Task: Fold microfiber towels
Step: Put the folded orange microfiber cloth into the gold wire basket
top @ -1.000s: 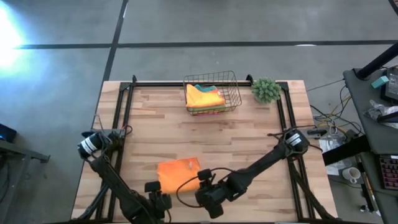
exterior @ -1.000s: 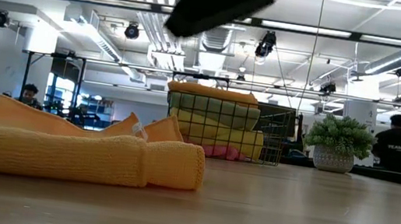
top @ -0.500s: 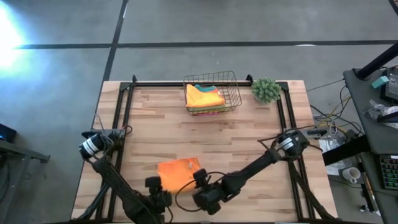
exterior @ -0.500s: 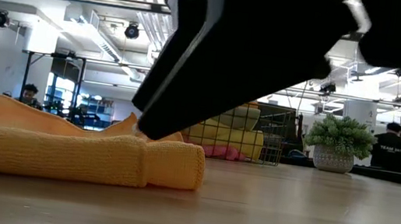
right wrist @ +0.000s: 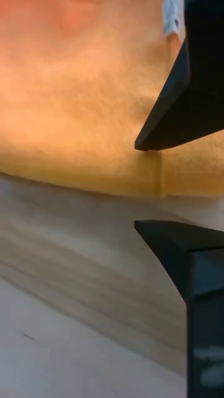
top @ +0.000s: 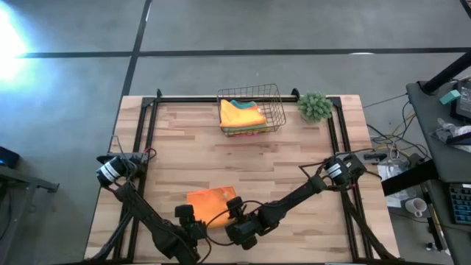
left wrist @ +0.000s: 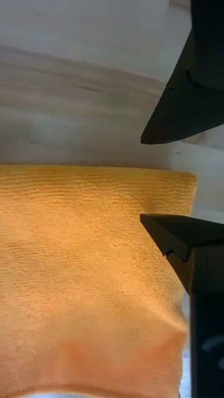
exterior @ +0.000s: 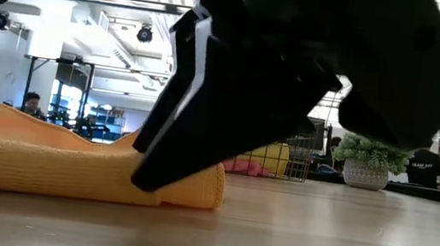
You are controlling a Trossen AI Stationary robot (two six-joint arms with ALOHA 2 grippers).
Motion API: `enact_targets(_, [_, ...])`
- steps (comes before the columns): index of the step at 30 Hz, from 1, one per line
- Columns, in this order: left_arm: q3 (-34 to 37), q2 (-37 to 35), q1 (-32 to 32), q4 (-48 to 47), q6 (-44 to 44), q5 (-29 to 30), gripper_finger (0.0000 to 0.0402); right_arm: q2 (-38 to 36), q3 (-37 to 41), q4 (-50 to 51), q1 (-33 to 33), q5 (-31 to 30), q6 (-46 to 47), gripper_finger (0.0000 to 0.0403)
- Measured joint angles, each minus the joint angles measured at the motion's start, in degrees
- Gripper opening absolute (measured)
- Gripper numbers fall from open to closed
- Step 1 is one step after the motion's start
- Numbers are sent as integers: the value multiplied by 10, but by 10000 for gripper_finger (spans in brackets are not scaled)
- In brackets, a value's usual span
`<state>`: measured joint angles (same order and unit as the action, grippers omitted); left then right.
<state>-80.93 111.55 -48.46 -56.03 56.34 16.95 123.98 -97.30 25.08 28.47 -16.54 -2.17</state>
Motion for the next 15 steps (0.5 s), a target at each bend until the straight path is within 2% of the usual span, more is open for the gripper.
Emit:
enact_targets(7, [34, 0, 3, 5, -2, 14, 178, 0, 3, -1, -16, 0, 2, 185])
enact_targets(11, [58, 0, 4, 69, -2, -19, 178, 0, 5, 0, -23, 16, 11, 185])
enact_targets(15, [72, -1, 5, 103, -13, -14, 178, 0, 11, 0, -26, 20, 11, 185])
